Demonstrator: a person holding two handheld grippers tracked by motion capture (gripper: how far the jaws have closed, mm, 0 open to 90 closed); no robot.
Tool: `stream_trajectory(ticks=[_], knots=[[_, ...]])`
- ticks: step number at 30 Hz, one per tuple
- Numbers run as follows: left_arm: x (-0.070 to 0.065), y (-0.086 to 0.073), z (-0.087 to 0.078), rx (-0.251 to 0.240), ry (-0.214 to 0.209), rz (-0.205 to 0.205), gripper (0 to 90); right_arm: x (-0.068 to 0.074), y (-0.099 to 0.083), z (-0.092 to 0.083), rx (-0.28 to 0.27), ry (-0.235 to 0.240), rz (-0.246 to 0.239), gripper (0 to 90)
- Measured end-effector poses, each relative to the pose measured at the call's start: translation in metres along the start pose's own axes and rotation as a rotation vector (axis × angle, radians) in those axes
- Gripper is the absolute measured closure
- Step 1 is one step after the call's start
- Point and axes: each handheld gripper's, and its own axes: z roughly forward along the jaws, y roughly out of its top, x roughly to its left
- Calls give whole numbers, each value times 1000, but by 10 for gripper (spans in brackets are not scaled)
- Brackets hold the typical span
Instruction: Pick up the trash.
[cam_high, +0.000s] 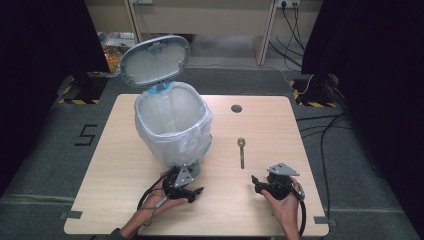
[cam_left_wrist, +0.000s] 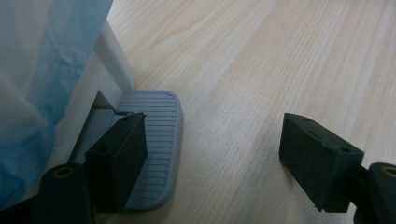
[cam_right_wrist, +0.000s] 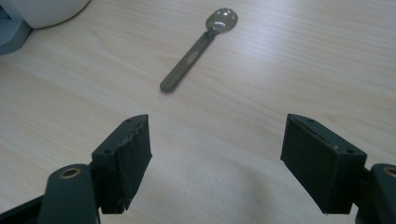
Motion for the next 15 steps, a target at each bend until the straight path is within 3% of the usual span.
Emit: stream_trajectory(ticks=[3, 8, 15], knots=[[0, 0, 0, 0, 0, 0, 227, 2, 7, 5, -12, 9, 0, 268], [0, 0, 0, 0, -1, 1, 227, 9, 30, 25, -44, 34, 3, 381], [0, 0, 0, 1, -2, 1, 227, 13, 46, 47, -60, 10, 0, 520]])
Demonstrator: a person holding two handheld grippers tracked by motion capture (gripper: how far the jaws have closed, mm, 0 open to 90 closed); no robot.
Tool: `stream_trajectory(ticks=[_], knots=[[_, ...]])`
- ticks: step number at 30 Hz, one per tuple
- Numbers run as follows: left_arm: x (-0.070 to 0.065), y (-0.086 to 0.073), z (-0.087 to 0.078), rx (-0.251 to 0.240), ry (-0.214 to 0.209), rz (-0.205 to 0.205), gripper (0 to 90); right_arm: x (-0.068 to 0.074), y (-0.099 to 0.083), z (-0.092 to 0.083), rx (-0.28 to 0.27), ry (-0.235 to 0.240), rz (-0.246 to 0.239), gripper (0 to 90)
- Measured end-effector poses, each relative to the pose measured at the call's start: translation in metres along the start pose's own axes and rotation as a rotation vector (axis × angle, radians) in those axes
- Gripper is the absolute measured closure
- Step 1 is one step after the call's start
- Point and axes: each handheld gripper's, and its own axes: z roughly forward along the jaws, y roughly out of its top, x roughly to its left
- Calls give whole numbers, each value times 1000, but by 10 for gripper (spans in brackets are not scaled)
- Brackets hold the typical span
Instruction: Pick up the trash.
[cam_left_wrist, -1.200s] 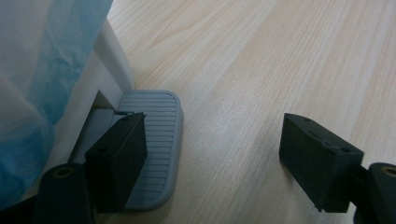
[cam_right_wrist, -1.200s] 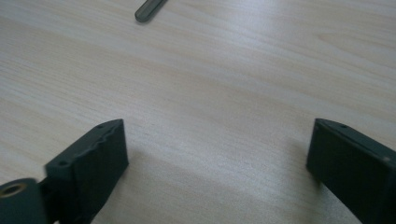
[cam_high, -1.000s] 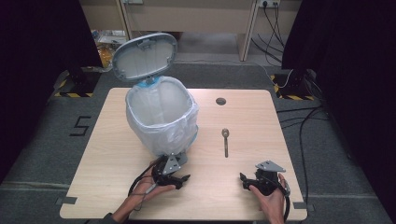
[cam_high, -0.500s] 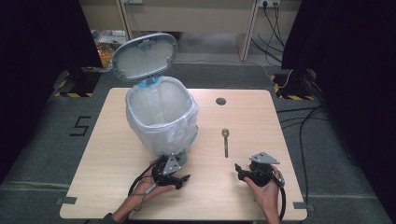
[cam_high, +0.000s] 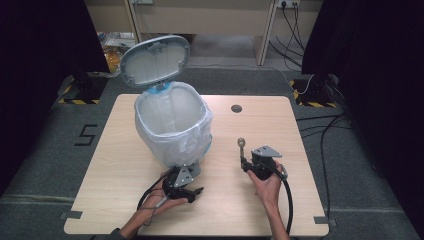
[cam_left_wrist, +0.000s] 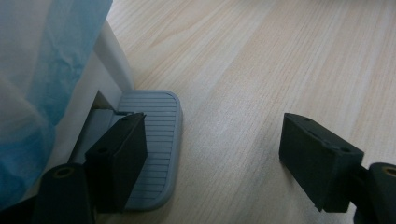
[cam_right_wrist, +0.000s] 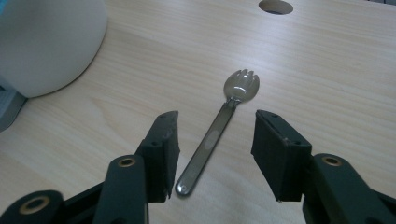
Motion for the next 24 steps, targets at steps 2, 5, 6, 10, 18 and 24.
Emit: stream_trajectory(ticks=[2, 5, 6, 10, 18, 24], knots=[[0, 0, 0, 2, 0, 3, 227, 0, 1, 2, 3, -2, 4, 532], [0, 0, 0, 0, 3, 4, 227, 0, 4, 12, 8, -6, 5, 564], [0, 0, 0, 0, 3, 4, 227, 0, 4, 15, 13, -7, 8, 571], [0, 0, 0, -1, 3, 5, 227, 0, 6, 28, 33, -8, 12, 593], [0, 0, 0, 3, 1, 6, 227, -7, 7, 43, 60, 8, 49, 630], [0, 0, 0, -1, 2, 6, 227, -8, 6, 47, 68, 4, 58, 629]])
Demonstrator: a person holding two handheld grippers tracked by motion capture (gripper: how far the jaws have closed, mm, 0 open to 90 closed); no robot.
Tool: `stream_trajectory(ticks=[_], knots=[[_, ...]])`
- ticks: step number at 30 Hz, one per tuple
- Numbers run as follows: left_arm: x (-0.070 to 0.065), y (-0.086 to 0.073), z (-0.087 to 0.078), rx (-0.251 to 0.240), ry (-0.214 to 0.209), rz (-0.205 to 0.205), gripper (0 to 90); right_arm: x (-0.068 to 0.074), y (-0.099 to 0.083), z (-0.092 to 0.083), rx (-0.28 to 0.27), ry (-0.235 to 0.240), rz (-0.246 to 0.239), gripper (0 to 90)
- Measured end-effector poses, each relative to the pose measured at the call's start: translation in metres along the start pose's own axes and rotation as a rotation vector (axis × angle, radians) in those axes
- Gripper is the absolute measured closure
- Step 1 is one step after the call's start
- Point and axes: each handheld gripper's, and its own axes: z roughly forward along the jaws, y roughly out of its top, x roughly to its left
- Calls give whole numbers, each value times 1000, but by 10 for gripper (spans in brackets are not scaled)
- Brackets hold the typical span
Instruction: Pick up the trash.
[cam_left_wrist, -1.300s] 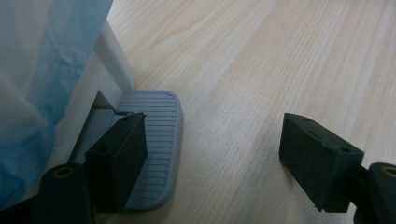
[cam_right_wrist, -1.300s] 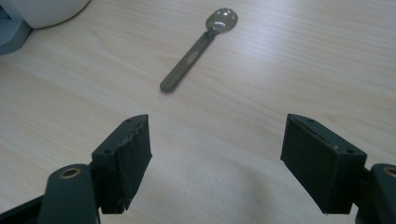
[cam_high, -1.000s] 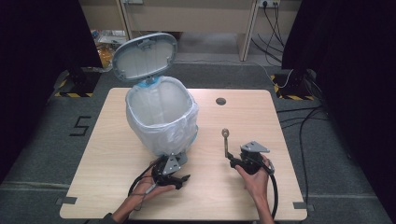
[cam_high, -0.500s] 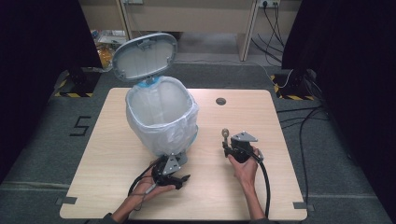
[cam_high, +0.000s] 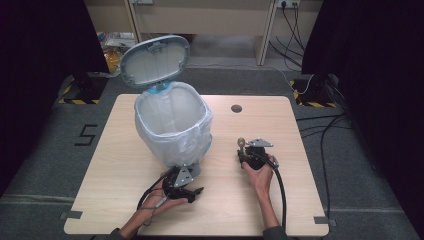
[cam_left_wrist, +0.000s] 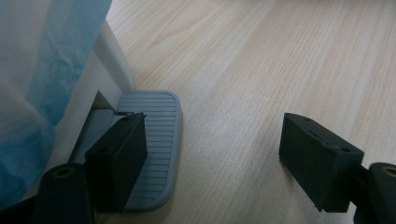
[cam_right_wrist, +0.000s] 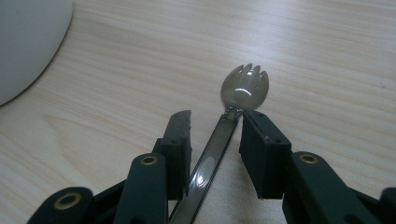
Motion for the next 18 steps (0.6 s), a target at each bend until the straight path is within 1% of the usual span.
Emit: stream_trajectory(ticks=[2, 3, 6, 8, 9, 14, 15, 16, 17, 18], knots=[[0, 0, 0, 0, 0, 0, 227, -1, 0, 2, 2, 2, 9, 622], [0, 0, 0, 0, 0, 0, 227, -1, 0, 4, 12, 7, 18, 613], [0, 0, 0, 0, 0, 0, 227, -2, 0, 4, 14, 0, 18, 611], [0, 0, 0, 0, -1, 0, 227, -2, 0, 4, 19, -4, 16, 611], [0, 0, 0, 0, -1, 0, 227, -2, 1, 6, 31, -15, -10, 608], [0, 0, 0, 3, -3, 1, 228, 2, 5, 10, 36, -12, -18, 608], [0, 0, 0, 2, -3, 1, 228, 5, 7, 10, 52, -32, -16, 609], [0, 0, 0, 2, -3, 1, 227, 5, 7, 10, 52, -32, -16, 609], [0, 0, 0, 2, -3, 1, 227, 3, 8, 11, 55, -47, -7, 619], [0, 0, 0, 3, -3, 2, 227, 3, 8, 11, 51, -41, 5, 635]])
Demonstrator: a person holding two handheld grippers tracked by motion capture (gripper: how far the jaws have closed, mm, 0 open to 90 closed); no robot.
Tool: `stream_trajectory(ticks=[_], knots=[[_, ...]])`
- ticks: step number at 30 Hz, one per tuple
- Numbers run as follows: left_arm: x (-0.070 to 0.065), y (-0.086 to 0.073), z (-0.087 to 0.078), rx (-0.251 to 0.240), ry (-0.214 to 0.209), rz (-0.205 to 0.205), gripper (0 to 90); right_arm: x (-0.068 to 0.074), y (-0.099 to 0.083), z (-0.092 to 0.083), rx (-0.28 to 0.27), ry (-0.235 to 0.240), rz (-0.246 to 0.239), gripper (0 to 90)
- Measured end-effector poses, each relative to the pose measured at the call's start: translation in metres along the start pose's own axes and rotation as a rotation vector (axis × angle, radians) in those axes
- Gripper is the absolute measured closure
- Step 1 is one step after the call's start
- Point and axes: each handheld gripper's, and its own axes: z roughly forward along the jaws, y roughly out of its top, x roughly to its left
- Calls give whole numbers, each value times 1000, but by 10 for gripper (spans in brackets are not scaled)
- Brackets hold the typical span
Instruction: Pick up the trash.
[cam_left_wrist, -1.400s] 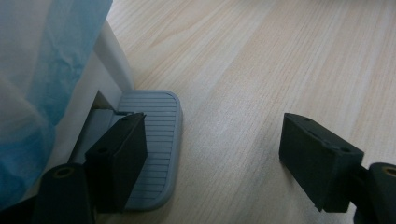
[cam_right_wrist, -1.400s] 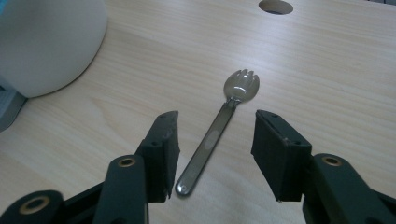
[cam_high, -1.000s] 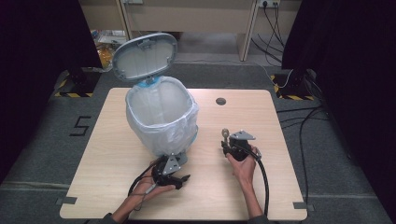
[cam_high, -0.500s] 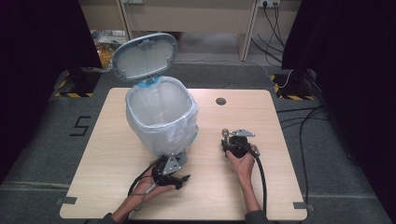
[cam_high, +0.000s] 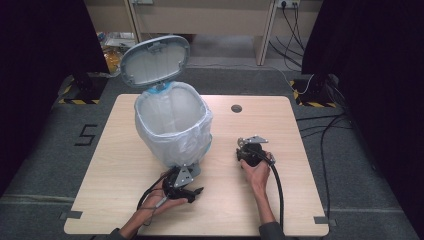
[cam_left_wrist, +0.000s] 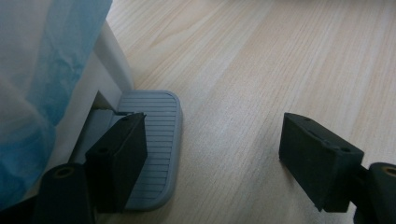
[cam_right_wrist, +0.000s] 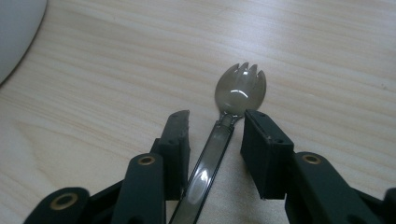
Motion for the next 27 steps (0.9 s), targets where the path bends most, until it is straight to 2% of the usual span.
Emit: stream_trajectory(ticks=[9, 11, 18, 19, 22, 23, 27], knots=[[0, 0, 0, 0, 1, 0, 228, -2, -1, -1, -1, 37, 17, 788], [0, 0, 0, 0, 0, 0, 228, -3, -1, -1, 0, 48, 26, 795], [0, 0, 0, -3, 2, -1, 231, -5, -2, -2, -7, 69, 13, 797], [0, 0, 0, -3, 2, -1, 231, -6, -1, -5, -32, 70, 12, 797], [0, 0, 0, 0, 0, 0, 232, -6, 2, -11, -49, 75, 12, 798], [0, 0, 0, -1, 0, 0, 232, -5, 6, -18, -69, 85, 7, 798], [0, 0, 0, -1, 0, 1, 232, -6, 6, -24, -78, 88, 5, 798]])
